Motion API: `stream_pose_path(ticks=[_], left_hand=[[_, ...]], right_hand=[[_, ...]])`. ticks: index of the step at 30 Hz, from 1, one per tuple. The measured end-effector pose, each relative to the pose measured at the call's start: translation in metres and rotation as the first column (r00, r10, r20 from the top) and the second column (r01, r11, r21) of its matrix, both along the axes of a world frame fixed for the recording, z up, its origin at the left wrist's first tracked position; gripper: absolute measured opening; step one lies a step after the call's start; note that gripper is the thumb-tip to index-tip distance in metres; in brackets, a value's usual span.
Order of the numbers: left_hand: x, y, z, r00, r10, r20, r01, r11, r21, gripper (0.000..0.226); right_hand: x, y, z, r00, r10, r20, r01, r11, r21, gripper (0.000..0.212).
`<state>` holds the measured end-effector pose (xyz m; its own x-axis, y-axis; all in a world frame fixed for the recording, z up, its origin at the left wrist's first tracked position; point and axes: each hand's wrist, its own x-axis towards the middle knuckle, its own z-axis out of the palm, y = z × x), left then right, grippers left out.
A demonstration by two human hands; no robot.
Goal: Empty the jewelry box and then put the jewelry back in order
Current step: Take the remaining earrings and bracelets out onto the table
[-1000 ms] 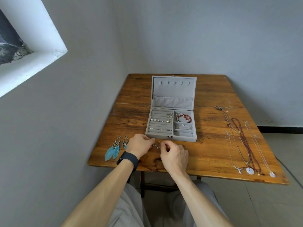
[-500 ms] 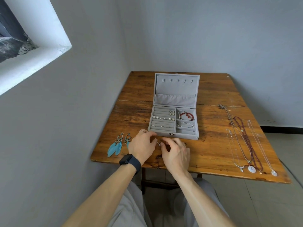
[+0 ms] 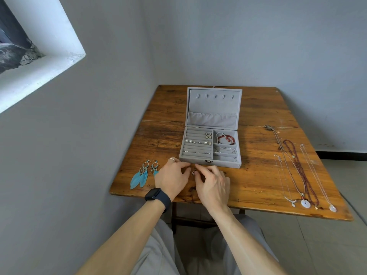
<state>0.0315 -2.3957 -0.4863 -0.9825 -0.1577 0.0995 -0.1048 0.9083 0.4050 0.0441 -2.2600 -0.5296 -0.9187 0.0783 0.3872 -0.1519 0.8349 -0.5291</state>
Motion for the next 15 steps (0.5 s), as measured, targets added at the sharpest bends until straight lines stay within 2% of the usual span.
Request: stream_pose_path(ticks=[15], left_hand=[[0.0026, -0.0012, -0.0009, 1.0, -0.011, 0.027, 0.011, 1.0, 0.006, 0.032]], right_hand=[[-0.0031, -0.0007, -0.0001, 0.999, 0.007, 0.035, -0.006, 0.999, -0.033, 0.028]])
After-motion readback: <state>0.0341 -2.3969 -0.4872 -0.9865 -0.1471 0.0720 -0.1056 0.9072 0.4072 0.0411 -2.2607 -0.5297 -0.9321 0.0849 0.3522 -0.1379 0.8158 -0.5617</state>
